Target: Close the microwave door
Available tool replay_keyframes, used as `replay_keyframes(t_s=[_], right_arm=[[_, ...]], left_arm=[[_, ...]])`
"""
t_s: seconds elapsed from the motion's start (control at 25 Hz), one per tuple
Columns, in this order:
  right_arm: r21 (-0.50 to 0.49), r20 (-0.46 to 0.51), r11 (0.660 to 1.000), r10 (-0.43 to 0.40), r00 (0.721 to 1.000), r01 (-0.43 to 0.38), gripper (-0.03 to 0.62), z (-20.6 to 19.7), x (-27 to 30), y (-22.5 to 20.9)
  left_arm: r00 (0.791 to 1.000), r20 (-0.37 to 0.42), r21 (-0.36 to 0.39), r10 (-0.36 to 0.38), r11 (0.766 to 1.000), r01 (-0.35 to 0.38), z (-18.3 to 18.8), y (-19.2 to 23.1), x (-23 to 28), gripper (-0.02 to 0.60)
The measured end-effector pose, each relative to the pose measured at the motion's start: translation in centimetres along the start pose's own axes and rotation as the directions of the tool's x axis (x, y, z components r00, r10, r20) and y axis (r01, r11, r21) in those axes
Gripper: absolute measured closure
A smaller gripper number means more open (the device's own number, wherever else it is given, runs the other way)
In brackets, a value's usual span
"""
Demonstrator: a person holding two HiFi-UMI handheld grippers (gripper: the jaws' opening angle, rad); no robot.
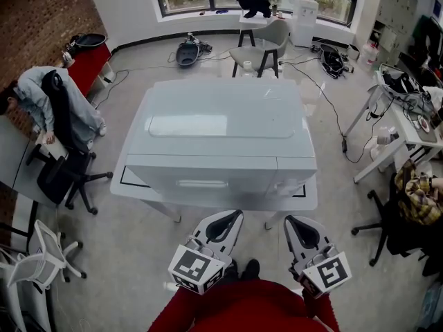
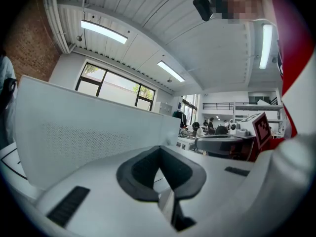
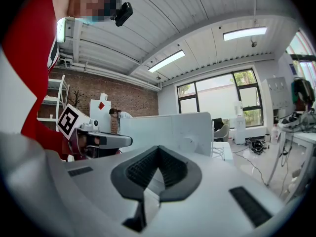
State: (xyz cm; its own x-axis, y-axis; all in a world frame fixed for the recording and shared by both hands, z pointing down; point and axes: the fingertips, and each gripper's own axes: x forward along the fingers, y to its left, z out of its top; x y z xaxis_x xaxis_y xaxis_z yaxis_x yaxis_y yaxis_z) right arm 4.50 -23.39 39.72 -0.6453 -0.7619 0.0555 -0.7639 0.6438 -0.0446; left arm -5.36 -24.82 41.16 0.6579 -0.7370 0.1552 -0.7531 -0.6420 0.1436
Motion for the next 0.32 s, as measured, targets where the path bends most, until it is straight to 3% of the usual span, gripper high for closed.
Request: replay_keyframes(t_s=[0.32], right_arm=[[-0.004,-0.004,1.0,0.004,1.0,-0.004,0.583,-0.08,0.15,-0.09]], left_arm=[[1.0,-0.004,-0.009,0.014,1.0,-0.014,-0.09,0.21,0.05,0.574]])
